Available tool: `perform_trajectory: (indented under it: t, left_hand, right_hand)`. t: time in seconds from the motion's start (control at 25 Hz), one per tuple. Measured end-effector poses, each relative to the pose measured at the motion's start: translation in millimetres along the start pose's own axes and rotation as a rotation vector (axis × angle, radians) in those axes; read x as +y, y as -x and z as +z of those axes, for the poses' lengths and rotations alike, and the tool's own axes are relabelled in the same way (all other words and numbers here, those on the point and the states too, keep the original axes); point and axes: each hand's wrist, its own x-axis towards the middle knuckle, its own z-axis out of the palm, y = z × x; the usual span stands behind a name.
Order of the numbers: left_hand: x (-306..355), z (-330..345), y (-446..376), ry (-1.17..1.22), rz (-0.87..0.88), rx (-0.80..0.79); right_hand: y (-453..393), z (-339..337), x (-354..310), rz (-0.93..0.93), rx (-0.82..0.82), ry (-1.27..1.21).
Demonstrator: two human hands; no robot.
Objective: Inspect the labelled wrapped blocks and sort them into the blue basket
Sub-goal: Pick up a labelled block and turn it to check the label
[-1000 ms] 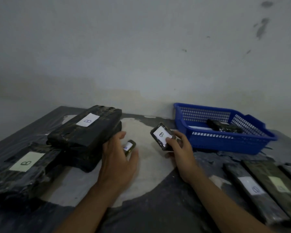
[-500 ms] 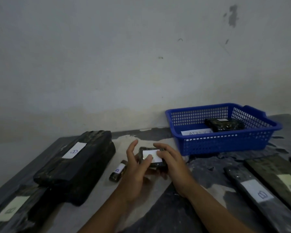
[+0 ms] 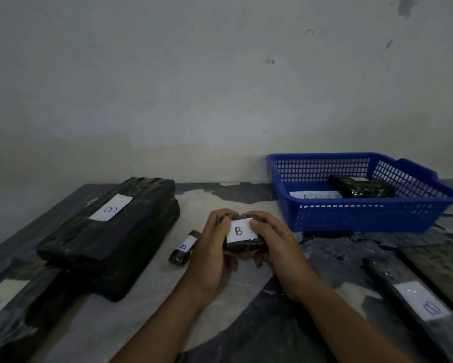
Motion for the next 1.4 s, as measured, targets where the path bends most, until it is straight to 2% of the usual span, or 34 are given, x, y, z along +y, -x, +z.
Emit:
perform_trajectory:
  t: [0.28, 0.52, 0.76, 0.84, 1.0, 1.24, 1.4]
  left_hand:
    - [-0.1, -0.7, 3.2, -0.216, 0.051, -0.027]
    - [2.6, -1.5, 4.9, -0.082, 0.008, -0.058]
    - [0.5, -2.5, 6.2, -0.233, 0.019, -0.091]
    - [0.3, -4.1, 3.3, -0.177, 0.001, -0.070]
    - [2.0, -10.3, -3.1, 0.086, -0.106, -0.090]
    - [0.0, -10.3, 0.8, -0.189, -0.045, -0.113]
    - [-0.3, -9.8, 0.2, -0.172, -0.063, -0.111]
  right_hand:
    - [-0.1, 0.5, 3.0, 0.002, 0.041, 0.073]
    - [3.2, 1.3, -1.1, -0.002, 0.022, 0.060]
    - [4.1, 2.5, -1.1, -0.034, 0.007, 0.128]
    - [3.2, 1.1, -1.3, -0.007, -0.018, 0.124]
    - [0.5, -2.5, 0.9, 0.034, -0.086, 0.062]
    - [0.4, -3.0, 1.5, 0.020, -0.055, 0.169]
    - [0.1, -3.3, 2.3, 0.019, -0.064, 0.155]
